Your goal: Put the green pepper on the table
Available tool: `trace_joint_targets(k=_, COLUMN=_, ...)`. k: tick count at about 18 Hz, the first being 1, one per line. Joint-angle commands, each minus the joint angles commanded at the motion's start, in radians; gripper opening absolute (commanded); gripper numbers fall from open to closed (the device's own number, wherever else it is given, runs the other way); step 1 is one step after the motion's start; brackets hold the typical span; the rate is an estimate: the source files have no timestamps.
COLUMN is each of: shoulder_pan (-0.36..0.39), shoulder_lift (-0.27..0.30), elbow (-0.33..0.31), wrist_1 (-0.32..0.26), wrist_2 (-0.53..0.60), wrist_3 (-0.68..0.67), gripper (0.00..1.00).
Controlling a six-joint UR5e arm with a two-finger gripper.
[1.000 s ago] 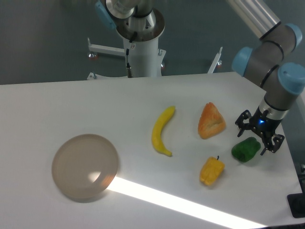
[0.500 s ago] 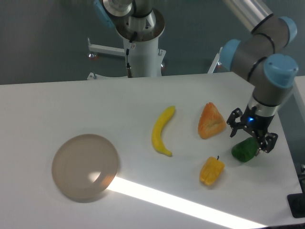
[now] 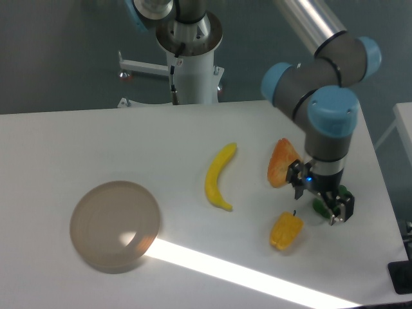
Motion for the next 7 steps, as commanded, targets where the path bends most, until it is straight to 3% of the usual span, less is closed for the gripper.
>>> trace_joint_targets(k=7, shoulder_pan=-0.008, shoulder_lift=-0.020, elbow=0.012, wrist_1=0.002, wrist_2=-0.003, wrist_3=-0.023, gripper=1.00)
